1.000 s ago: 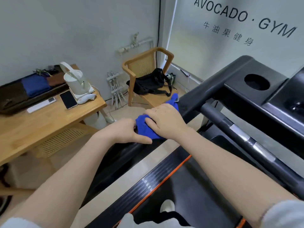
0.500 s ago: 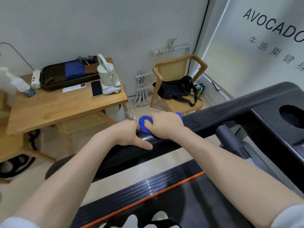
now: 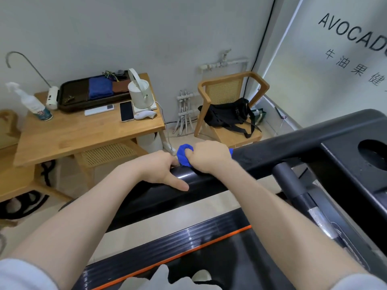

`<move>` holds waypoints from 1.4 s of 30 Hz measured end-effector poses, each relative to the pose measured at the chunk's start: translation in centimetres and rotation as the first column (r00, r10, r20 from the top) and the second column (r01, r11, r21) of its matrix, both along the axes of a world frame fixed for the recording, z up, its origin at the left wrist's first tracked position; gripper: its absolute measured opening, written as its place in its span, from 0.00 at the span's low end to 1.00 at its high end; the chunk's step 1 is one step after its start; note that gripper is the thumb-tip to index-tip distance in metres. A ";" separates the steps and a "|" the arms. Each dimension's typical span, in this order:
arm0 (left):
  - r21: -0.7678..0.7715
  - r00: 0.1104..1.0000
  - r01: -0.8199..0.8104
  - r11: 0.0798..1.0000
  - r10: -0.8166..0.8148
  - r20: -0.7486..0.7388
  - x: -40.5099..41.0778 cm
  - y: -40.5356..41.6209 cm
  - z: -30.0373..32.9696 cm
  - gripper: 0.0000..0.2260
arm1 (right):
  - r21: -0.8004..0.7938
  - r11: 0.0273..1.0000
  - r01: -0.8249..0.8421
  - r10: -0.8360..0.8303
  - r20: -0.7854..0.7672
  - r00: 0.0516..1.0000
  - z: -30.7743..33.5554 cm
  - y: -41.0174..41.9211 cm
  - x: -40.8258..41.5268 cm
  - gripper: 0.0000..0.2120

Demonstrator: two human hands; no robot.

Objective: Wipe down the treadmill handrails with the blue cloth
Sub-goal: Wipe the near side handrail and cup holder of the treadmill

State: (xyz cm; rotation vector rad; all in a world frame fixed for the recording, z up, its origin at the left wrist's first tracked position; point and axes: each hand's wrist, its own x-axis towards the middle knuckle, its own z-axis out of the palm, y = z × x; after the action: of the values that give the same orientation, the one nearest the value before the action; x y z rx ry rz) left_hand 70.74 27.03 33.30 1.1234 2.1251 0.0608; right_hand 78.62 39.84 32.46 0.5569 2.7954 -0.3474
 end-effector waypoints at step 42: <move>0.294 0.968 0.202 0.934 -0.237 0.089 -0.8 -0.9 -0.7 0.24 | -0.960 0.073 0.271 -0.844 -0.204 -0.496 -4.0 -6.6 3.0 0.20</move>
State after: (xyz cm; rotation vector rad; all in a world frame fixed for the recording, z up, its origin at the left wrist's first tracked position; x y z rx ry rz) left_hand 69.95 26.15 32.55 1.4796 1.9087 0.3310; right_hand 81.67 33.19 28.49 3.0080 1.7750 -2.4627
